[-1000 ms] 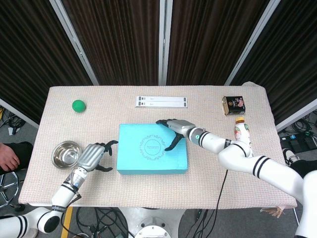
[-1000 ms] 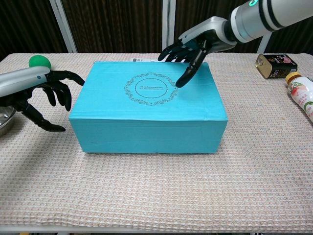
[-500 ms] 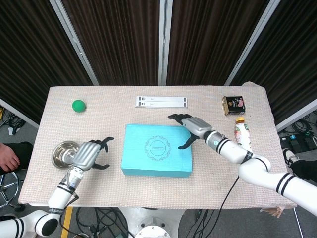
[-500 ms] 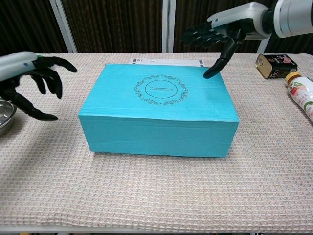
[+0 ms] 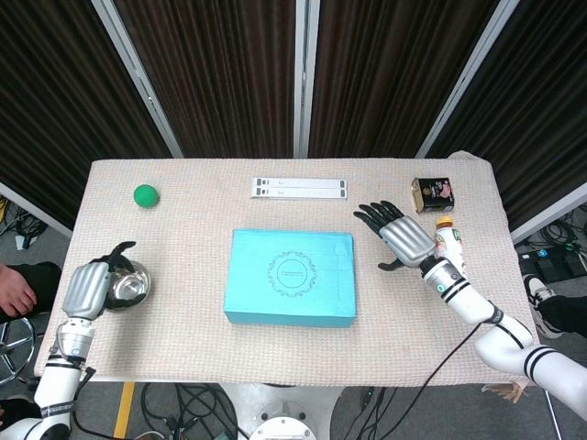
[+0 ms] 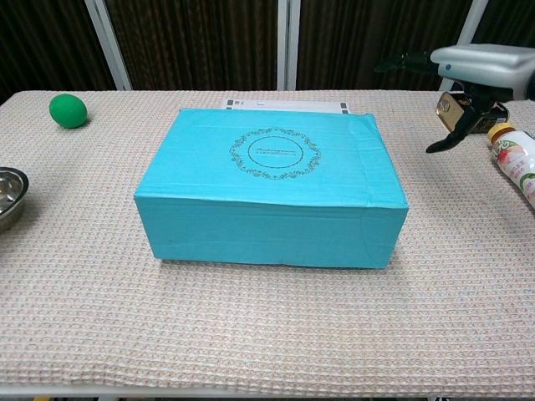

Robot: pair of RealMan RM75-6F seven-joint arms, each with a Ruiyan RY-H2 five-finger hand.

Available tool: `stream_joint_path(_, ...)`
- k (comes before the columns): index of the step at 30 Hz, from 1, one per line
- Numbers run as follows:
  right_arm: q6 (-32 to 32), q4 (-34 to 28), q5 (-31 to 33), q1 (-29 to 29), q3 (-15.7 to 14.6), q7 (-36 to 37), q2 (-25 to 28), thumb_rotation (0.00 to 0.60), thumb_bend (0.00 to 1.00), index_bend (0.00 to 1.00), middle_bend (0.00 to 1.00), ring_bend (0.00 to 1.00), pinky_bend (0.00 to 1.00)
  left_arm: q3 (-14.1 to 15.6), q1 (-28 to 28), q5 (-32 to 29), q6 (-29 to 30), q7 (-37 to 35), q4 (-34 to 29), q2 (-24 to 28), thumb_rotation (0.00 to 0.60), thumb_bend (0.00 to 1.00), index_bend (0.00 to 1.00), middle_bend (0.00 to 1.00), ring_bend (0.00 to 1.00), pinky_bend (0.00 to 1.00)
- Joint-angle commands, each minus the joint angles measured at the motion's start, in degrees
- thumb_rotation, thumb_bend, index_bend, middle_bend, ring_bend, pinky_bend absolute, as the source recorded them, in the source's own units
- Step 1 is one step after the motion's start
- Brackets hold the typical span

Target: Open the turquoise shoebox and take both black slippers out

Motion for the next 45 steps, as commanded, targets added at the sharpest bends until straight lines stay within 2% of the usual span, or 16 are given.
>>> stream_joint_path(1, 10.71, 13.37, -4.12, 0.56, -6.62, 5.00, -9.25, 0.600, 0.00, 0.00, 0.00, 0.00, 0.00, -0.13, 0.58, 0.51, 0.53, -1.29, -0.20, 0.47, 0.600, 0.00, 0.18, 0.45, 0.40, 0.41)
stream_joint_path(10, 25.29, 33.14, -5.33, 1.57, -10.23, 6.18, -23.10, 0.600, 0.00, 0.00, 0.00, 0.00, 0.00, -0.60, 0.56, 1.13, -0.42, -3.22, -0.16, 1.12, 0.600, 0.00, 0.18, 0.45, 0.40, 0.41)
stream_joint_path(15, 27.52, 39.09, -5.07, 2.42, -12.25, 6.97, -26.82, 0.600, 0.00, 0.00, 0.00, 0.00, 0.00, -0.70, 0.47, 1.25, -1.16, -3.91, -0.78, 1.76, 0.600, 0.00, 0.18, 0.45, 0.40, 0.41)
stream_joint_path(20, 35.11, 44.93, -5.40, 2.65, -13.95, 6.43, -29.82, 0.600, 0.02, 0.00, 0.00, 0.00, 0.00, -0.76, 0.48, 1.45, -1.52, -4.42, -0.98, 1.96, 0.600, 0.00, 0.18, 0.45, 0.40, 0.41)
stream_joint_path(23, 39.04, 47.86, -5.42, 2.63, -14.89, 6.84, -31.02, 0.600, 0.09, 0.13, 0.09, 0.00, 0.00, -0.77, 0.41, 1.50, -1.92, -4.78, -1.04, 2.05, 0.600, 0.00, 0.18, 0.45, 0.40, 0.41)
stream_joint_path(25, 41.05, 49.31, -5.46, 2.49, -15.67, 7.19, -31.63, 0.600, 0.18, 0.28, 0.19, 0.02, 0.00, -0.76, 0.37, 1.50, -2.14, -4.93, -1.01, 2.05, 0.600, 0.00, 0.18, 0.45, 0.40, 0.41)
stream_joint_path(28, 41.67, 50.45, -4.95, 2.35, -16.36, 8.35, -32.07, 0.600, 0.32, 0.45, 0.29, 0.08, 0.00, -0.85, 0.22, 1.39, -2.54, -5.10, -0.98, 1.92, 0.600, 0.00, 0.18, 0.45, 0.40, 0.41)
stream_joint_path(33, 42.07, 50.10, -2.94, 1.91, -16.21, 12.46, -32.39, 0.600, 0.41, 0.56, 0.38, 0.16, 0.00, -1.05, -0.04, 1.29, -3.04, -5.39, -0.75, 1.80, 0.600, 0.00, 0.18, 0.45, 0.40, 0.41)
stream_joint_path(39, 38.56, 46.02, 2.90, 0.94, -12.97, 25.47, -32.36, 0.600, 0.45, 0.61, 0.44, 0.20, 0.00, -1.63, -0.02, 1.48, -2.45, -5.77, -0.62, 1.82, 0.600, 0.00, 0.18, 0.45, 0.40, 0.41)
stream_joint_path(45, 30.33, 37.80, 9.62, 1.31, -8.93, 40.31, -29.71, 0.600, 0.45, 0.62, 0.44, 0.20, 0.00, -2.50, 0.63, 2.65, 0.39, -6.80, 0.00, 0.85, 0.600, 0.00, 0.18, 0.45, 0.39, 0.41)
